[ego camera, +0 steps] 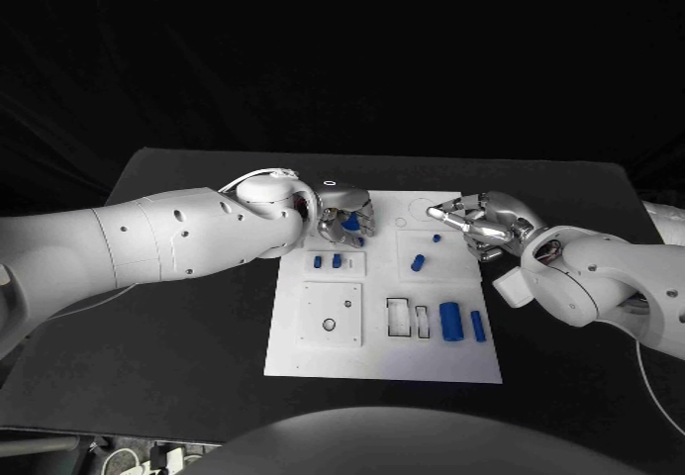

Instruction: Assemble the parts on the task board

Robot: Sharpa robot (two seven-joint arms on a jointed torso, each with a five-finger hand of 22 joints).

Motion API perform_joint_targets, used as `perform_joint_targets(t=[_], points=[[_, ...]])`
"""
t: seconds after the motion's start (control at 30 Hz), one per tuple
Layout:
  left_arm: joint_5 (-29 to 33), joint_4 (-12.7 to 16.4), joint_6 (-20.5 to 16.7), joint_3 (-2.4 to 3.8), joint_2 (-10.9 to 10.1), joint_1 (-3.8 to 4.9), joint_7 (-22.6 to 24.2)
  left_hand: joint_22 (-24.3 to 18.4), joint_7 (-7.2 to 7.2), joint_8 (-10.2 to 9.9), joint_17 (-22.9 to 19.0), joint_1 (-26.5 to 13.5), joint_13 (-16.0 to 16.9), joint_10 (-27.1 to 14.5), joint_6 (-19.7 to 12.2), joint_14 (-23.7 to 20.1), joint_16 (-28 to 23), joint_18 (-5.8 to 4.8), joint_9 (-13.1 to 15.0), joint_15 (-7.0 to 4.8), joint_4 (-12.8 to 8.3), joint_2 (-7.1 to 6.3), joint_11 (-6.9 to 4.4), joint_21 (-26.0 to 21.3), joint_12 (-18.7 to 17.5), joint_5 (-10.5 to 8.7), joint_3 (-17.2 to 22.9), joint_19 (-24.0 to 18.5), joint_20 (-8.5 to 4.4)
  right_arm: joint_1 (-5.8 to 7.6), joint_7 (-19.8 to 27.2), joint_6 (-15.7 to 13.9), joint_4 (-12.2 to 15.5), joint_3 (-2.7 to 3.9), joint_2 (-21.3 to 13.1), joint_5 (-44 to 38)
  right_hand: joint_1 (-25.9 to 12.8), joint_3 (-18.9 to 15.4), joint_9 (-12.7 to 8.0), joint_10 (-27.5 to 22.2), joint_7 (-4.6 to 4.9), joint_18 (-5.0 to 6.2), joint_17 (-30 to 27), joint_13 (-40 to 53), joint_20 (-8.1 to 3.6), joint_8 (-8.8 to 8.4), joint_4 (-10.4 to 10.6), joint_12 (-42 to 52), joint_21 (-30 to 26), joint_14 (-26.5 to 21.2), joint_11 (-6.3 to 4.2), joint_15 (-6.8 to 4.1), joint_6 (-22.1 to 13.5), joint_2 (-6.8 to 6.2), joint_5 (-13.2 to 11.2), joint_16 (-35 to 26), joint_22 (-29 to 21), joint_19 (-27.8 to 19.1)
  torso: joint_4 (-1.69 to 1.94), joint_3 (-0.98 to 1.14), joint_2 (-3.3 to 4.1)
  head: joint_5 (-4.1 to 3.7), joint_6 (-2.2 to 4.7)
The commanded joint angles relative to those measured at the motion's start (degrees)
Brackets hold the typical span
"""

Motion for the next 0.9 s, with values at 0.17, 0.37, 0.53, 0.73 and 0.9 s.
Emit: perform_joint_targets(t=[0.17, 0.37, 0.53, 0.73, 0.9], points=[[-2.69, -0.15, 1.75, 0.03, 0.39, -0.08, -1.16, 15.08, -0.26, 0.01, 15.05, 1.64, -0.04, -0.35, -0.36, 5.86, 0.15, -0.43, -0.47, -0.34, -0.04, 0.38, -0.11, 0.14, -0.1, -0.2, 1.17, 6.02, -0.34, -0.04, 0.22, 0.5, 0.04, 0.0, -0.03, -0.01, 0.44, -0.02, 0.04, 6.01, 0.16, -0.81, 15.1, 15.09, 0.43, 0.03, -0.18, 0.22, 0.26, 5.87, 0.37, 0.35, 0.34, 0.14, 0.24, 0.23, 15.09, 6.0, 0.03, 0.0, 0.0, -0.06, 0.01], [-3.63, -0.23, 2.75, 0.03, 0.62, -0.1, -2.09, 15.08, -0.23, -0.1, 15.05, 2.51, -0.06, -0.58, -0.76, 5.86, 0.15, -0.43, -0.92, -0.18, -0.04, 0.51, -0.11, 0.14, -0.12, -0.2, 1.98, 6.02, -0.37, -0.04, 0.11, 0.58, 0.02, 0.0, -0.02, 0.17, 0.45, -0.03, 0.04, 6.01, 0.17, -0.81, 15.1, 15.09, 0.44, 0.03, -0.17, 0.22, 0.26, 5.87, 0.38, 0.36, 0.36, 0.15, 0.25, 0.23, 15.09, 6.0, 0.0, 0.01, -0.02, 0.06, 0.01], [-4.29, -0.27, 3.18, 0.03, 0.7, -0.11, -2.67, 15.08, -0.23, -0.13, 15.05, 2.59, -0.06, -0.61, -0.88, 5.86, 0.15, -0.43, -1.02, -0.15, -0.01, 0.52, -0.11, 0.14, -0.12, -0.2, 2.1, 6.02, -0.38, -0.04, 0.03, 0.64, -0.01, 0.0, -0.01, 0.27, 0.45, -0.03, 0.04, 6.01, 0.17, -0.81, 15.1, 15.09, 0.44, 0.03, -0.17, 0.22, 0.26, 5.87, 0.38, 0.36, 0.36, 0.15, 0.25, 0.23, 15.09, 6.0, 0.02, -0.03, -0.04, 0.03, 0.01], [-4.6, -0.38, 3.96, 0.03, 0.85, -0.11, -2.9, 15.08, -0.46, 0.07, 15.05, 2.74, -0.02, -0.37, -0.63, 5.86, 0.15, -0.43, -1.22, -0.42, 0.1, 0.77, -0.37, 0.14, 0.04, -0.21, 2.6, 6.02, -0.39, -0.04, -0.12, 0.85, -0.06, 0.0, 0.07, 0.46, 0.45, -0.03, 0.04, 6.01, 0.17, -0.81, 15.1, 15.09, 0.44, 0.03, -0.17, 0.22, 0.26, 5.87, 0.38, 0.36, 0.36, 0.15, 0.25, 0.23, 15.09, 6.0, -0.04, 0.0, -0.03, 0.21, 0.01], [-4.67, -0.56, 4.71, 0.03, 1.03, -0.13, -2.93, 15.08, -0.62, 0.26, 15.05, 2.67, 0.01, 0.1, -0.19, 5.86, 0.15, -0.43, -1.3, -0.61, 0.13, 0.78, -0.53, 0.14, 0.24, -0.22, 2.83, 6.02, -0.41, -0.05, -0.28, 1.0, -0.03, 0.0, 0.13, 0.67, 0.45, -0.06, 0.04, 6.01, 0.19, -0.81, 15.1, 15.09, 0.46, 0.02, -0.17, 0.22, 0.26, 5.87, 0.4, 0.38, 0.38, 0.16, 0.26, 0.23, 15.09, 6.0, 0.05, -0.01, 0.0, 0.02, 0.01]])
